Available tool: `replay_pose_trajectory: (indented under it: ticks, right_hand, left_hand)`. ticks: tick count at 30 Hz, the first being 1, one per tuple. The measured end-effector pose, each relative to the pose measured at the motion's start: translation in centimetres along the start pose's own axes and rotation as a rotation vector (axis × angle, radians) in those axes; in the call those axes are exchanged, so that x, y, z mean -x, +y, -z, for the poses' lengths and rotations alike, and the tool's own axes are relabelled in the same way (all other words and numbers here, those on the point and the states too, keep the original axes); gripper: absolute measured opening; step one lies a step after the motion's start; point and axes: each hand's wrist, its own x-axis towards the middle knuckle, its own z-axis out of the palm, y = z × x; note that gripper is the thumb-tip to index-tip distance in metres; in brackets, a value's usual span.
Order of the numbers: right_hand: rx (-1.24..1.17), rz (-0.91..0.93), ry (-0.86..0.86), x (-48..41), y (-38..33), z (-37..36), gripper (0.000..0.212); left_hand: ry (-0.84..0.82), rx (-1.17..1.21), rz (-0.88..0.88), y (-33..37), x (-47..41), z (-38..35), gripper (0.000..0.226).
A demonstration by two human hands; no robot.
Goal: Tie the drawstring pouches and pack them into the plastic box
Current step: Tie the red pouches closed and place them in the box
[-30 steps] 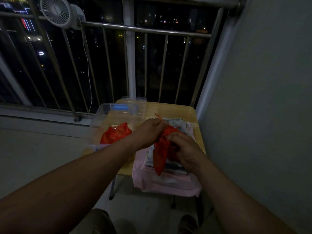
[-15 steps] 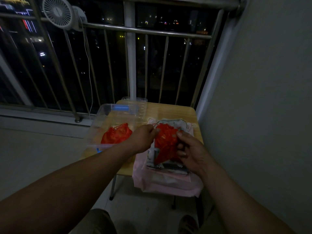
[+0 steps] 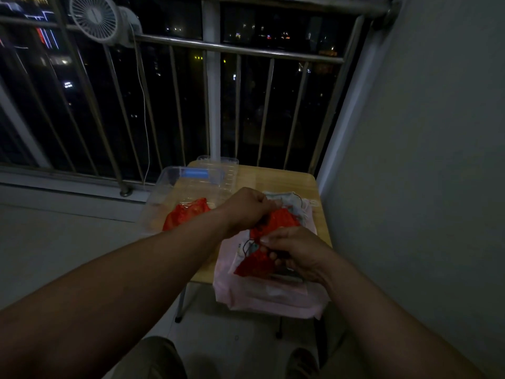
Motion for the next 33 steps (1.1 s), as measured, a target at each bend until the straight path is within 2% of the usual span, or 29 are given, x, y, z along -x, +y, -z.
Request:
replay_pose_trajectory:
  ticks: [4,6,9,11,14,18,23,27,33]
  right_hand:
    - [0.01,0.02,0.041,0.0,-0.1,-0.4,0.011]
    - [-0.041,0.02,0.098,-0.1,-0.1,-0.3,0.011]
    - [-0.106,0.011,0.169,-0.4,-0.2,0.0,0.012]
    - [-0.126,0.005,0.205,-0.7,-0.2,0.0,0.012]
    - [-0.146,-0.007,0.204,-0.7,-0.2,-0.3,0.011]
    - [-0.13,-0.012,0.202,-0.9,-0.1,-0.2,0.009]
    - [0.022,0.038,0.29,-1.5,0.3,0.5,0.007]
    - [0.098,0.06,0.266,-1.5,0.1,0.5,0.014]
    - [0.213,0.095,0.211,-0.9,-0.3,0.6,0.009]
  left_hand:
    - [-0.081,0.098,0.023,-0.8,0.6,-0.3,0.029]
    - [-0.056,0.121,0.044,-1.8,1.3,-0.4,0.039]
    - [-0.038,0.009,0.038,-3.7,2.1,-0.4,0.052]
    - [-0.08,-0.142,-0.043,-4.6,2.5,-0.5,0.042]
    - [-0.057,-0.352,-0.192,-5.2,2.5,-0.7,0.013]
    - [-0.017,-0.405,-0.274,-5.7,2.1,-0.5,0.013]
    - [-0.103,-0.385,-0.205,-4.5,2.4,-0.4,0.022]
    - [-0.144,-0.123,-0.06,-3.4,2.5,-0.1,0.028]
    - [-0.183,-0.132,-0.003,-3.6,1.9,0.7,0.012]
